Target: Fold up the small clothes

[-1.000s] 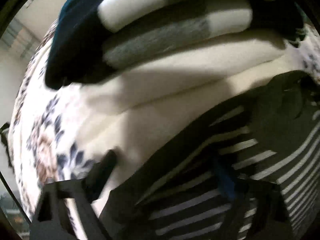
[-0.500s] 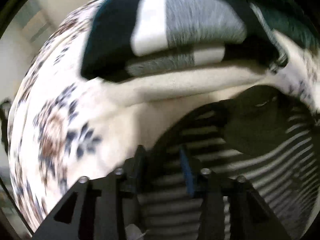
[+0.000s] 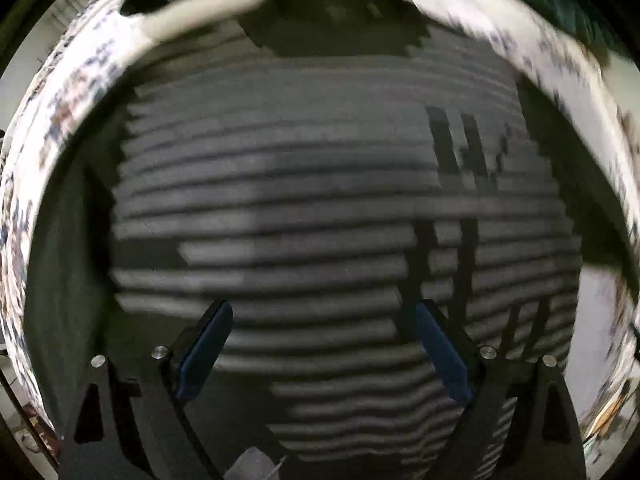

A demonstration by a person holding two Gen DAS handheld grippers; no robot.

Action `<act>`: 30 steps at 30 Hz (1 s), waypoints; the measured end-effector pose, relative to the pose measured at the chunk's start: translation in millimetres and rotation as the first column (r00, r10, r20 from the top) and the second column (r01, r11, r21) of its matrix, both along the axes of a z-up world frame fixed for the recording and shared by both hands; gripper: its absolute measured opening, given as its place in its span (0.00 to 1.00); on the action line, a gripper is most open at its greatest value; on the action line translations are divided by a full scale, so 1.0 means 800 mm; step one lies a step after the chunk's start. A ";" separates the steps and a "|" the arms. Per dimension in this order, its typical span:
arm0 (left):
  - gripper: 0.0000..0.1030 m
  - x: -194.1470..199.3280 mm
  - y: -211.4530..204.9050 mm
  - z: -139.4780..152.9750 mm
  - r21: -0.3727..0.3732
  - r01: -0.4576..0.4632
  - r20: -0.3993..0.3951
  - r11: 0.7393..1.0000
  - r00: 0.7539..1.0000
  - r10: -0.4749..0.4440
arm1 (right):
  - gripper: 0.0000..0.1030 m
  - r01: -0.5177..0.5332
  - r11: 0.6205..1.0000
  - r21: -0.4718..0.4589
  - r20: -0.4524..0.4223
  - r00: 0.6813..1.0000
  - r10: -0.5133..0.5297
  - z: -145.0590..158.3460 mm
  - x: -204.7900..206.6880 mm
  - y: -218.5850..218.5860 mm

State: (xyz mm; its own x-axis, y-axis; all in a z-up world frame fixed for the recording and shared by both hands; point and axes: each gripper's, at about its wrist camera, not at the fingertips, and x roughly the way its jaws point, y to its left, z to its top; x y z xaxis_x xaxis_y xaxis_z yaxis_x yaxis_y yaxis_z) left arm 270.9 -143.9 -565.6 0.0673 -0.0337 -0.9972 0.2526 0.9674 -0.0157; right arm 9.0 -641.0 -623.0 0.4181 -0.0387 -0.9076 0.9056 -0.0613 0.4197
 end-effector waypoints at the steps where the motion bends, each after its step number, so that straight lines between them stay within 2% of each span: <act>1: 0.90 -0.010 -0.003 -0.008 0.006 0.004 -0.006 1.000 1.000 -0.004 | 0.66 0.075 0.997 0.004 0.044 0.996 -0.075 -0.006 -0.028 -0.025; 4: 0.90 -0.032 -0.005 -0.039 0.041 -0.014 -0.036 0.999 0.999 0.015 | 0.66 0.207 0.978 0.019 0.122 0.970 -0.208 -0.031 -0.065 -0.066; 6: 1.00 -0.035 -0.004 -0.055 0.060 -0.022 -0.033 0.998 0.999 0.024 | 0.65 0.225 0.974 0.031 0.149 0.963 -0.227 -0.045 -0.076 -0.097; 9: 1.00 -0.030 -0.002 -0.065 0.074 -0.038 -0.040 0.997 0.998 0.041 | 0.63 0.213 0.977 0.034 0.158 0.964 -0.215 -0.059 -0.046 -0.119; 10: 1.00 -0.030 -0.001 -0.067 0.078 -0.044 -0.043 0.996 0.998 0.048 | 0.57 0.213 0.977 0.024 0.159 0.964 -0.214 -0.060 -0.039 -0.121; 12: 1.00 -0.029 0.002 -0.068 0.086 -0.046 -0.054 0.995 0.997 0.051 | 0.24 0.225 0.974 -0.002 0.142 0.965 -0.222 -0.059 -0.004 -0.112; 13: 1.00 -0.030 0.004 -0.067 0.086 -0.050 -0.060 0.995 0.997 0.056 | 0.13 0.227 0.974 -0.010 0.136 0.965 -0.223 -0.058 0.007 -0.112; 14: 1.00 -0.027 0.005 -0.069 0.087 -0.052 -0.065 0.995 0.996 0.057 | 0.08 0.223 0.974 -0.023 0.139 0.966 -0.218 -0.053 0.011 -0.112; 17: 1.00 -0.020 0.008 -0.068 0.086 -0.048 -0.083 0.995 0.995 0.056 | 0.08 0.147 0.981 -0.123 0.147 0.981 -0.128 -0.001 0.040 -0.096; 19: 1.00 -0.014 0.012 -0.065 0.076 -0.046 -0.095 0.996 0.994 0.053 | 0.08 0.047 0.982 -0.183 0.171 0.985 -0.015 0.045 0.071 -0.078; 21: 1.00 0.002 0.012 -0.059 0.054 -0.055 -0.094 0.997 0.994 0.060 | 0.08 -0.063 0.966 -0.251 0.179 0.978 0.111 0.091 0.106 -0.049; 24: 1.00 0.004 0.035 -0.041 0.008 -0.101 -0.068 0.995 0.993 0.101 | 0.08 -0.283 0.896 -0.342 0.147 0.926 0.349 0.158 0.187 0.028; 26: 1.00 0.004 0.061 -0.021 -0.009 -0.145 -0.037 0.989 0.989 0.145 | 0.08 -0.417 0.828 -0.376 0.116 0.865 0.488 0.184 0.240 0.091; 28: 1.00 0.004 0.105 0.005 -0.019 -0.214 0.010 0.977 0.977 0.214 | 0.08 -0.562 0.722 -0.402 0.058 0.772 0.633 0.196 0.305 0.175; 29: 1.00 0.004 0.120 0.011 -0.011 -0.233 0.024 0.972 0.972 0.233 | 0.08 -0.630 0.654 -0.418 0.023 0.713 0.701 0.195 0.340 0.225; 30: 1.00 0.003 0.147 0.021 0.028 -0.266 0.052 0.963 0.963 0.265 | 0.08 -0.673 0.607 -0.423 -0.008 0.673 0.740 0.192 0.362 0.259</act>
State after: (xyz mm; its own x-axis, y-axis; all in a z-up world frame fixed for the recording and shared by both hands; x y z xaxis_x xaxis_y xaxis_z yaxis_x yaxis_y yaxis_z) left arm 273.5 -26.6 -548.6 0.1159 0.0263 -0.9929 -0.0138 0.9996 0.0248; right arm 298.3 -433.6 -469.4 0.5869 0.0228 -0.8093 0.5210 0.7546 0.3990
